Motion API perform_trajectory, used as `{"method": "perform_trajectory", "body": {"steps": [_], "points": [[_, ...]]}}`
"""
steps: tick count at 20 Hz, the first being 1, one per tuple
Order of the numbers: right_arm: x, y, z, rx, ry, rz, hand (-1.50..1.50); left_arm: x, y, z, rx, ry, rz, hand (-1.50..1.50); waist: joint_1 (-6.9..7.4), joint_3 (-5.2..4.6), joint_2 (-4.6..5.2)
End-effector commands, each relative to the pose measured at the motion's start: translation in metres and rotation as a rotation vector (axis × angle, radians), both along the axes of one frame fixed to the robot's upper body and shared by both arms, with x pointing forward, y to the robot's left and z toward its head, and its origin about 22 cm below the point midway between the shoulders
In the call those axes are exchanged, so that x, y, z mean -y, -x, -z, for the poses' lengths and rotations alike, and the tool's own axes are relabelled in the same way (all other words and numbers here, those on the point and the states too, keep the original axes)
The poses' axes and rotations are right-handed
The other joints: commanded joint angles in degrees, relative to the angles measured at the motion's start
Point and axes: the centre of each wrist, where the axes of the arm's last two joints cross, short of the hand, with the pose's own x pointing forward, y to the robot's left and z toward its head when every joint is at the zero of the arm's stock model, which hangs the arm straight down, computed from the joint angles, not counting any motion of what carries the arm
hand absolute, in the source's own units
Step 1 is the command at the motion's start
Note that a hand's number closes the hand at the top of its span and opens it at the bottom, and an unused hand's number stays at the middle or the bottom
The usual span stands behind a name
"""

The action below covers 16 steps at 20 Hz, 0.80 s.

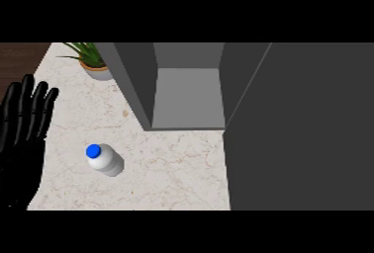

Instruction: Pick up the bottled water, place it into the cabinet and close the cabinet

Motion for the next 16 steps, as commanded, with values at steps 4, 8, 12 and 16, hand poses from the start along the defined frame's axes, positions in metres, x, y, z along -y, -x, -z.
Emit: {"method": "perform_trajectory", "body": {"steps": [4,8,12,16], "points": [[0.005,0.018,-0.009,0.023,0.067,-0.023,-1.50,0.038,-0.007,0.010,0.032,-0.020,0.070,-1.50,1.03,2.24,0.90],[-0.018,0.030,0.028,-0.276,-0.234,-0.180,-1.50,0.038,0.013,0.043,-0.365,0.267,0.005,-1.50,1.22,2.24,1.47],[-0.008,0.049,0.023,-0.350,-0.276,-0.234,-1.50,0.037,0.028,0.030,-0.438,0.331,0.000,-1.50,1.31,2.30,0.72],[0.001,0.075,0.035,-0.358,-0.305,-0.234,-1.50,0.046,0.054,0.035,-0.437,0.326,-0.026,-1.50,1.23,2.26,0.72]]}}
